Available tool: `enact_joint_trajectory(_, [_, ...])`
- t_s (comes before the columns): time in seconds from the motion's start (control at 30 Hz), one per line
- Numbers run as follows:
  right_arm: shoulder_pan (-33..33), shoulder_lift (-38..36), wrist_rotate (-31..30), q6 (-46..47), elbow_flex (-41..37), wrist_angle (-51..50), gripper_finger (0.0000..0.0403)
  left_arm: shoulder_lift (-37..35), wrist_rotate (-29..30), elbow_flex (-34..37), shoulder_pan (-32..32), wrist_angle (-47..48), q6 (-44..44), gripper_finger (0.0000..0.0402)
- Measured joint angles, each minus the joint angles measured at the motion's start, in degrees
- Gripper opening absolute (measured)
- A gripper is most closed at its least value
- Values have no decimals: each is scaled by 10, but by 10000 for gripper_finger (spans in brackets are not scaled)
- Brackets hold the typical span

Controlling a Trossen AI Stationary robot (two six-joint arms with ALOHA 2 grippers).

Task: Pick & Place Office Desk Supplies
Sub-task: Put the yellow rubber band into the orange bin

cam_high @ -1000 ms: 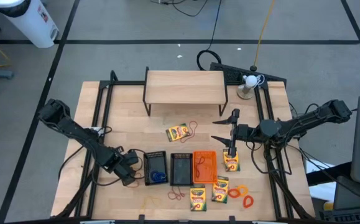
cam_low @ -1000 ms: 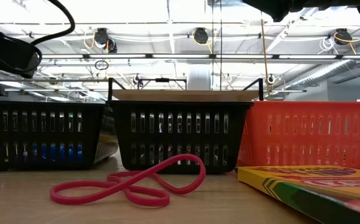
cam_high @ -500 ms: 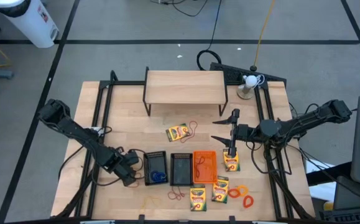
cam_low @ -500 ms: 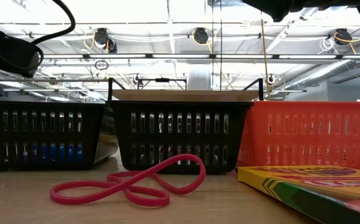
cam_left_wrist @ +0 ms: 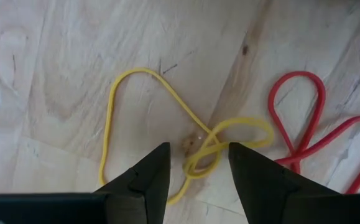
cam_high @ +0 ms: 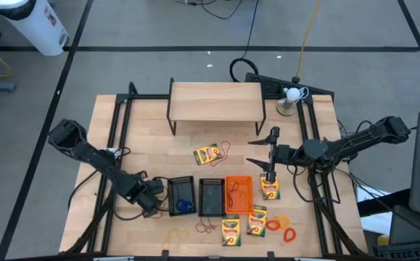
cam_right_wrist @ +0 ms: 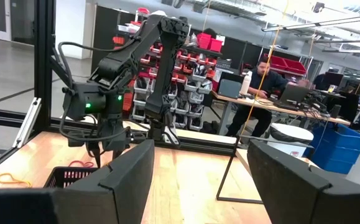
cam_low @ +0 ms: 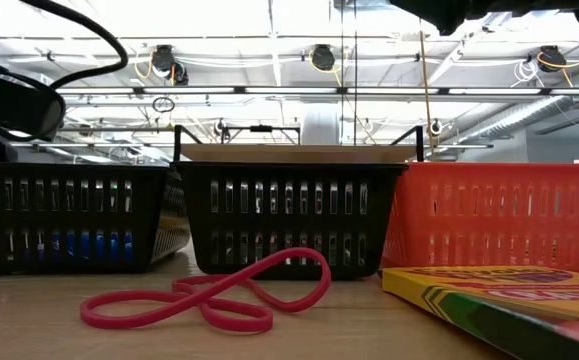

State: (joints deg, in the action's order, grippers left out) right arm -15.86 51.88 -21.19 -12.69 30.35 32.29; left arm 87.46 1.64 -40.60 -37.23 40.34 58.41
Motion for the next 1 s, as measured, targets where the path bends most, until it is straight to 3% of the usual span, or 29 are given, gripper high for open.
enact_joint_trajectory(0.1, [0,0,0,0,0,0,247,1,-10,0,1,-1,4,129])
enact_joint_trajectory(0.3, [0,0,0,0,0,0,247,1,-16,0,6,-2,0,12])
enact_joint_trajectory(0.6, [0,0,0,0,0,0,247,3,-16,-27,24,16,-33,6])
enact_joint_trajectory(1.0, [0,0,0,-1,0,2,247,3,-14,-170,73,217,-95,3])
